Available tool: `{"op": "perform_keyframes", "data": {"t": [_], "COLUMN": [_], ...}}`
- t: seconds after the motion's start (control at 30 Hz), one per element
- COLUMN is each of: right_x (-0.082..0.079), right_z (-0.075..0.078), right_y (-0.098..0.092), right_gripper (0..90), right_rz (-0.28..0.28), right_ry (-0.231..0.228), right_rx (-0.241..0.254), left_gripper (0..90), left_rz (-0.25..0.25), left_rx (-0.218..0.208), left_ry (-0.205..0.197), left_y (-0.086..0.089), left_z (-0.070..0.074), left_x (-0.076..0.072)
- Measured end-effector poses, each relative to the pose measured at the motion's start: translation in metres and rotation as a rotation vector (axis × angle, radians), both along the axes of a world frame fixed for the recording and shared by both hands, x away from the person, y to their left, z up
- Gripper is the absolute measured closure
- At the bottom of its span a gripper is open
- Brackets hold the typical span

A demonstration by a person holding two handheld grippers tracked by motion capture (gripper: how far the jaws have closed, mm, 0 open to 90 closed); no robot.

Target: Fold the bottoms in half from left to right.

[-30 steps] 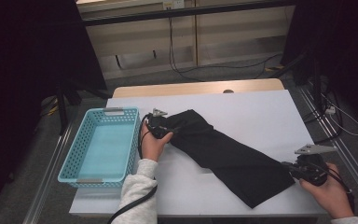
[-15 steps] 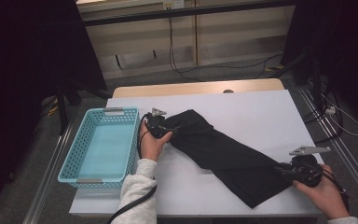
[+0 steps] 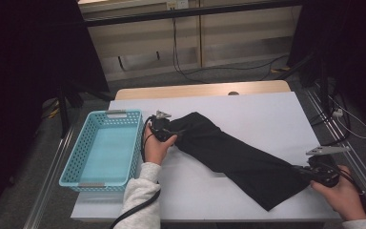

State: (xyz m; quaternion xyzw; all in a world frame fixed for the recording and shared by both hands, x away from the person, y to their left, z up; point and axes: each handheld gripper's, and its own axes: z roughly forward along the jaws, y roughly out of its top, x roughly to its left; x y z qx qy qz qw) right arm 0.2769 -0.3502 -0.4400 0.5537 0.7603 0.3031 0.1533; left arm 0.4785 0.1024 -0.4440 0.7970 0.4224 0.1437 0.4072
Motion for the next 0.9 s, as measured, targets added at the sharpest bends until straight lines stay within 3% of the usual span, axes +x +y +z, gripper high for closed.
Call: {"op": "perform_keyframes", "data": {"t": [0.07,0.17,0.37,0.5,0.6,0.7,0.8,0.9], "right_x": [0.0,0.002,0.004,0.007,0.009,0.01,0.01,0.009], "right_z": [-0.001,-0.002,0.005,0.006,0.003,0.002,0.002,-0.001], "right_y": [-0.002,0.005,0.033,0.061,0.085,0.105,0.122,0.137], "right_gripper": [83.8,61.1,44.5,44.6,42.2,45.3,51.8,62.8], "right_rz": [-0.006,-0.003,0.055,0.144,0.202,0.253,0.296,0.372], "right_ry": [-0.021,-0.045,-0.102,-0.133,-0.127,-0.136,-0.146,-0.116], "right_rx": [0.0,-0.022,-0.01,0.019,0.033,0.035,0.056,0.057], "left_gripper": [25.1,24.8,23.4,22.8,22.4,22.3,21.6,21.2], "left_rz": [-0.009,-0.012,-0.01,-0.005,-0.007,-0.019,-0.018,-0.013], "left_rx": [0.014,0.016,0.017,0.013,0.008,0.016,0.022,0.016], "left_ry": [0.001,0.005,0.014,0.016,0.017,0.018,0.027,0.032], "left_y": [0.001,0.001,0.001,0.001,0.0,0.001,0.002,0.004], "left_z": [0.0,0.0,-0.001,0.0,0.0,0.001,0.001,0.001], "left_x": [0.0,0.0,-0.001,-0.003,-0.005,-0.007,-0.009,-0.011]}}
